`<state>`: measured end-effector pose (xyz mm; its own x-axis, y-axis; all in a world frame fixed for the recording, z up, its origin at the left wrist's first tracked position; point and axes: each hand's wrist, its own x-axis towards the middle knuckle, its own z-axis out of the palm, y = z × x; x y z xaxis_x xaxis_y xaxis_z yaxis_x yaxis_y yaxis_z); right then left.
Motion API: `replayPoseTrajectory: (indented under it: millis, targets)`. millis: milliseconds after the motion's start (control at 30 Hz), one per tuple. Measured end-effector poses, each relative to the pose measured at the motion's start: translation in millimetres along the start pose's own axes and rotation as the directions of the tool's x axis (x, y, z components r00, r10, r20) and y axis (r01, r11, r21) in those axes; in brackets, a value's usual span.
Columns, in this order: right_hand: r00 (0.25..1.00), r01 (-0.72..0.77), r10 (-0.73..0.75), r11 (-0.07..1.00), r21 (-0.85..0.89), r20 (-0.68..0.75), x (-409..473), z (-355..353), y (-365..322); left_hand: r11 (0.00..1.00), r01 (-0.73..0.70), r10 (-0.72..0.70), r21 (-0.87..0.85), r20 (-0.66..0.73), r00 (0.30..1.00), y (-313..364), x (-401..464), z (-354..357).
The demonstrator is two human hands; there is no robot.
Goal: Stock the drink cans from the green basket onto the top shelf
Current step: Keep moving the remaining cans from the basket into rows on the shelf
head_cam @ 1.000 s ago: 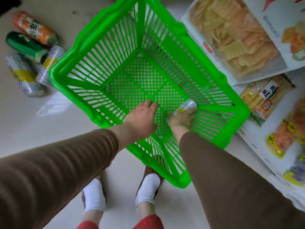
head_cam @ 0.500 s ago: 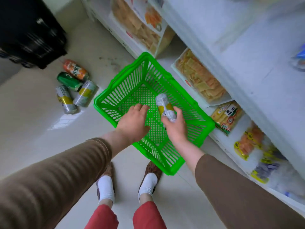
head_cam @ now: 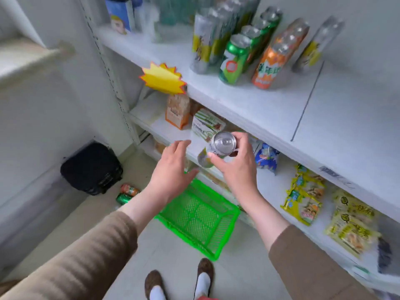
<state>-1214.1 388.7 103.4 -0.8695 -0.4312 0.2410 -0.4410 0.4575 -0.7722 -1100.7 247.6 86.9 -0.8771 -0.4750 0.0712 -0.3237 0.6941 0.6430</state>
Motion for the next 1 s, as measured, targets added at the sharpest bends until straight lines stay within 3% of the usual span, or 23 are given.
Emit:
replayPoseTrajectory:
  millis: [200,367,700,1000]
  targets:
    - [0.994,0.037,-0.03,0.997,0.063,-0.101,15.6,-64.9,-69.9,0.988,-0.153,0.154,0.022,-0.053,0.987,64.8,10.9,-66.6]
    - [0.985,0.034,-0.023,0.997,0.063,-0.17,42.7,-107.2,-84.9,0.975,-0.218,0.22,0.042,-0.045,0.975,101.1,32.8,-83.2]
    - [0.978,-0.099,0.108,0.993,0.056,-0.179,127.6,-158.0,-31.6,0.969,-0.242,0.241,0.042,0.047,0.97,157.4,102.5,-34.7]
    - [0.978,-0.166,0.171,0.985,0.049,-0.12,208.2,-170.0,29.3,0.988,-0.15,0.147,0.021,0.107,0.983,197.7,164.0,24.4]
